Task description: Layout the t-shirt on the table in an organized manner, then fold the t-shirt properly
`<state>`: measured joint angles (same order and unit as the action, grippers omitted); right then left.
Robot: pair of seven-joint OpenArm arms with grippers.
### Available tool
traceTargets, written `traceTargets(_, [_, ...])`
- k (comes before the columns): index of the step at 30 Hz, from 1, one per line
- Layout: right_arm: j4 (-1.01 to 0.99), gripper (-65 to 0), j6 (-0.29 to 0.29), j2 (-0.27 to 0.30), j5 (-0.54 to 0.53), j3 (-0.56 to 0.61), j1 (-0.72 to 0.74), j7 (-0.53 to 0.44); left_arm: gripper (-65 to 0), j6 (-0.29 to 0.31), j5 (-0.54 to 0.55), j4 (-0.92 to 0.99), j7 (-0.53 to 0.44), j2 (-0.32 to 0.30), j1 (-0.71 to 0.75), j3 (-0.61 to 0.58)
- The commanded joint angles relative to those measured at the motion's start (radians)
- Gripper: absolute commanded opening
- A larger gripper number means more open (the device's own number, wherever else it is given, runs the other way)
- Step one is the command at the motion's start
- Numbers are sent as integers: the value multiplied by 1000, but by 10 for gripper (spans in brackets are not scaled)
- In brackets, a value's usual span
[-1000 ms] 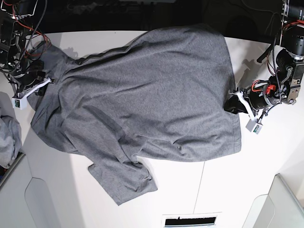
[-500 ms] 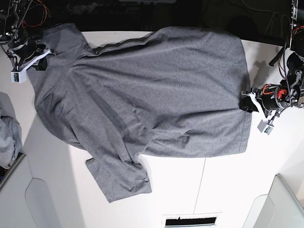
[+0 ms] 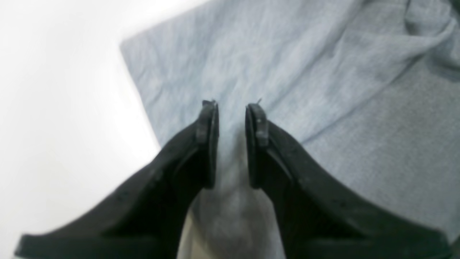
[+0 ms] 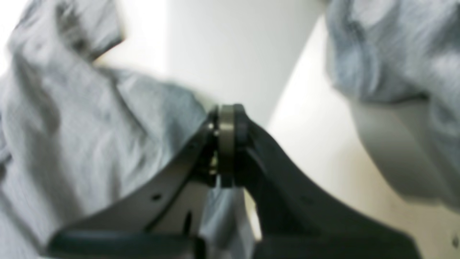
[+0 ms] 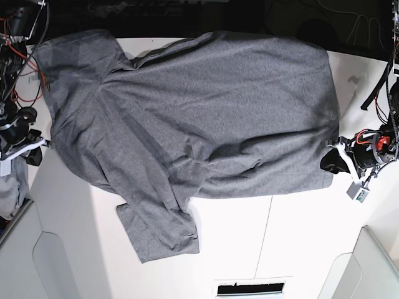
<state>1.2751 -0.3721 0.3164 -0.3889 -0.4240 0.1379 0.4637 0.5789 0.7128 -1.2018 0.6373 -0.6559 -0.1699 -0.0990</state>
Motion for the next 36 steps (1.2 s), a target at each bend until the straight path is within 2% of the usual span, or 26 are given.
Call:
traceTargets(1, [-27, -650, -22, 13, -2, 7, 49, -23, -506, -9, -23, -3, -30, -4, -23, 7])
traceTargets(4, [-168, -650, -57, 13, 38, 60, 147, -27, -506, -79, -70, 61, -50, 57, -57, 7])
traceTargets(9, [-346, -650, -62, 13, 113, 228, 234, -68, -506, -80, -105, 210, -76, 158, -119, 7])
traceTargets(12, [-386, -650, -61, 14, 185, 304, 230, -68, -506, -82, -135, 251, -71, 177, -123, 7])
traceTargets(16, [-414, -650, -57, 22, 217, 323, 218, -72, -506, -82, -162, 288, -57, 155, -122, 7])
traceTargets(22, [-413, -650, -53, 73, 190, 320, 171, -97, -506, -82, -143, 299, -9, 78, -98, 7])
traceTargets(26, [-410, -650, -53, 96, 159, 319, 140, -96, -506, -42, -76, 299, 28, 45, -75, 7])
traceTargets(31, [-379, -650, -54, 116, 145, 305, 75, -76, -506, 9, 40, 299, 177, 40, -64, 7])
traceTargets(36, [-219, -650, -54, 121, 77, 224, -43, -5, -506, 41, 115, 298, 191, 21, -51, 7])
